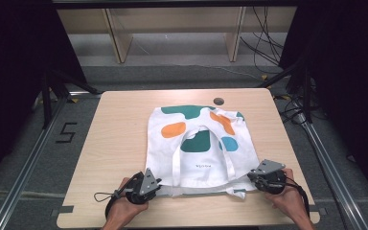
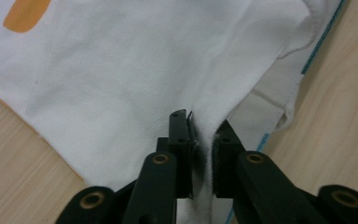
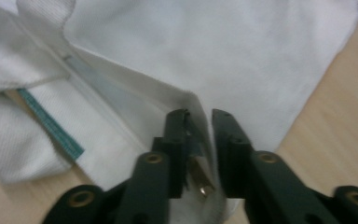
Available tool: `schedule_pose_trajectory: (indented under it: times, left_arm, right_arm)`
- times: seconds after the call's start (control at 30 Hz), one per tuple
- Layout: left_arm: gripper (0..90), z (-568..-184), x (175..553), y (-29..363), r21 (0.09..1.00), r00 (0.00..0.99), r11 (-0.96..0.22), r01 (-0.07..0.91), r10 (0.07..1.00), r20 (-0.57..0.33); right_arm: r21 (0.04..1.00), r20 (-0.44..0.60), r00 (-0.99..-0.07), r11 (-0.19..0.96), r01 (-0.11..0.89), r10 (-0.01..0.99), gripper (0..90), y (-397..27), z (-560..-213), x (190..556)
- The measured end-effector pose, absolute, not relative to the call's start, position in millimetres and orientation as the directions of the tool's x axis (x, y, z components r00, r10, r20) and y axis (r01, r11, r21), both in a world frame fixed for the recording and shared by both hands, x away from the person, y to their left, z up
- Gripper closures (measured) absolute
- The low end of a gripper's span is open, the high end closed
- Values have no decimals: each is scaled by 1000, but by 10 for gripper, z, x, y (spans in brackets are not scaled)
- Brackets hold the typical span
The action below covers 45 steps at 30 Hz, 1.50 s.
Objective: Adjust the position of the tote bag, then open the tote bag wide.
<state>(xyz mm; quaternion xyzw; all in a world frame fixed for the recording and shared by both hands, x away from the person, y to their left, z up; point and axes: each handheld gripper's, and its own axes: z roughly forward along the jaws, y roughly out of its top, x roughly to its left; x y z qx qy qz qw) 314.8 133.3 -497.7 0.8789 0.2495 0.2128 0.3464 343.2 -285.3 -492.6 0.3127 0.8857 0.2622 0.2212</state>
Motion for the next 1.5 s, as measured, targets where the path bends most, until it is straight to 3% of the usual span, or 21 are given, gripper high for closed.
schedule_pose_trajectory:
  times: [0.1, 0.23, 0.3, 0.4, 0.47, 0.77, 1.17, 1.5]
  left_arm:
    - [715, -4996, 3168, 1339, 704, 778, -644, 300, 592, 210]
    - [691, -5029, 3193, 1340, 705, 772, -635, 316, 604, 198]
    - [705, -5042, 3204, 1338, 704, 778, -639, 311, 597, 199]
    - [821, -5044, 3184, 1303, 698, 774, -644, 315, 600, 204]
    - [852, -5035, 3168, 1269, 691, 777, -658, 298, 588, 224]
    - [867, -4866, 3176, 1345, 737, 773, -622, 264, 594, 224]
    - [867, -4709, 3171, 1402, 799, 756, -550, 245, 624, 198]
    - [868, -4560, 3211, 1438, 842, 726, -495, 216, 658, 200]
  right_arm:
    - [588, -231, -715, 680, 438, 660, 642, -2836, -4971, 3444]
    - [577, -241, -736, 703, 415, 632, 731, -2803, -4966, 3481]
    - [576, -251, -742, 712, 402, 621, 779, -2795, -4956, 3475]
    - [590, -247, -747, 707, 389, 617, 849, -2813, -4933, 3467]
    - [609, -253, -748, 702, 370, 613, 874, -2833, -4907, 3458]
    - [710, -243, -705, 618, 339, 666, 880, -2930, -4767, 3405]
    - [770, -200, -665, 536, 348, 720, 880, -2946, -4689, 3328]
    - [825, -203, -642, 482, 295, 739, 883, -2937, -4501, 3346]
